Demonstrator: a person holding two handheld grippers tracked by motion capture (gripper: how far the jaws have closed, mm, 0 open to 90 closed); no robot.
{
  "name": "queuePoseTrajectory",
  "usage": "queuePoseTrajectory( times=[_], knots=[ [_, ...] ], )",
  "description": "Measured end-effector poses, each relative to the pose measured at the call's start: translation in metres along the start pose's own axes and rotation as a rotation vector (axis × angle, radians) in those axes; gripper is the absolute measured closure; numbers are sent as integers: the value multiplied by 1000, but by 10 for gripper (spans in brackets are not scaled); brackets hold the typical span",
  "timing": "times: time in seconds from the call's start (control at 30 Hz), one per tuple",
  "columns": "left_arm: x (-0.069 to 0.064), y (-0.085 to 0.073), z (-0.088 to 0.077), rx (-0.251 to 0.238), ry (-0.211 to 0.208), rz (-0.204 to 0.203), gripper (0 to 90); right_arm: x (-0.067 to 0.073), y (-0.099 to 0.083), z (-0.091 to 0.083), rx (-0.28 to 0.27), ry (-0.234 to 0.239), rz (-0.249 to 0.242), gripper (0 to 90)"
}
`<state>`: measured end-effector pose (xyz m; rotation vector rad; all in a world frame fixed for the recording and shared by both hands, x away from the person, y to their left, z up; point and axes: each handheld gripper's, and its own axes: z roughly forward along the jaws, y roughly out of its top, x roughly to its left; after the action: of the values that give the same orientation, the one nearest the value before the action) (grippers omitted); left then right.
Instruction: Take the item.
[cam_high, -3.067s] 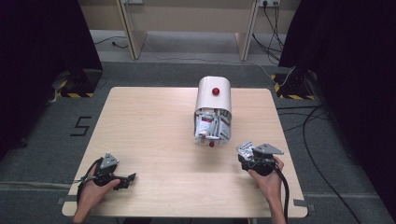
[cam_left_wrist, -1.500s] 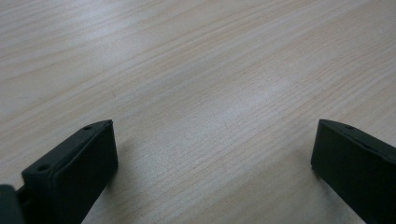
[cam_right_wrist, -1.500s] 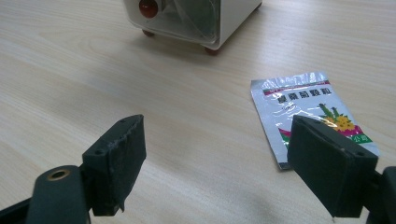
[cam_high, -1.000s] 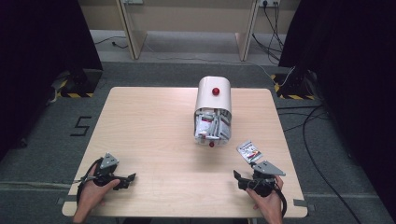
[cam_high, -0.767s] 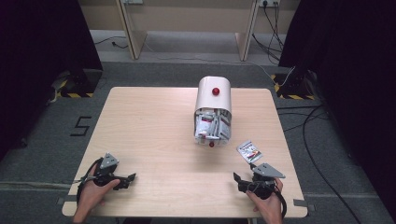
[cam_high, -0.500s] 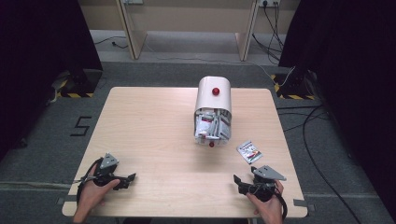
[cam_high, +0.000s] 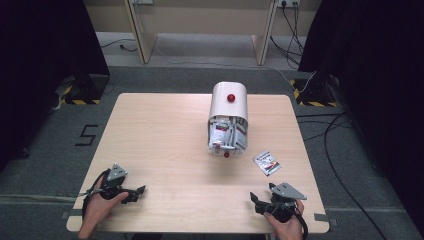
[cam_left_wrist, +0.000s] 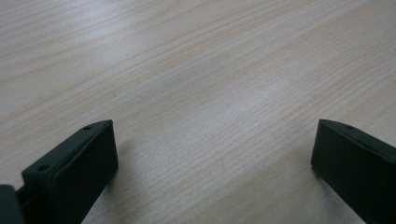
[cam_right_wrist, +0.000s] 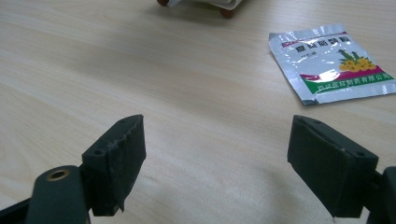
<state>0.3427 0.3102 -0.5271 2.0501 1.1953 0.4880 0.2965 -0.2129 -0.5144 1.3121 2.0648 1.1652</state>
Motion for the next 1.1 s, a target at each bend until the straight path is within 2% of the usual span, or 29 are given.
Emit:
queuePoseTrajectory(
  times=[0.43,0.5,0.63,0.77,0.87,1.03,1.07,1.1],
  knots=[
    [0,0,0,0,0,0,0,-3,-14,-11,-6,-40,3,184],
    [0,0,0,0,0,0,0,-4,-16,-13,-9,-40,8,156],
    [0,0,0,1,0,0,0,-3,-19,-14,-16,-30,-2,157],
    [0,0,0,0,0,0,0,1,-23,-14,-12,-39,3,158],
    [0,0,0,0,0,0,0,1,-30,-15,-2,-30,-13,157],
    [0,0,0,0,0,0,0,2,-35,-19,-2,-43,-29,157],
    [0,0,0,0,0,0,0,2,-38,-21,-6,-42,-49,156],
    [0,0,0,0,0,0,0,2,-38,-21,-6,-42,-49,156]
  ],
)
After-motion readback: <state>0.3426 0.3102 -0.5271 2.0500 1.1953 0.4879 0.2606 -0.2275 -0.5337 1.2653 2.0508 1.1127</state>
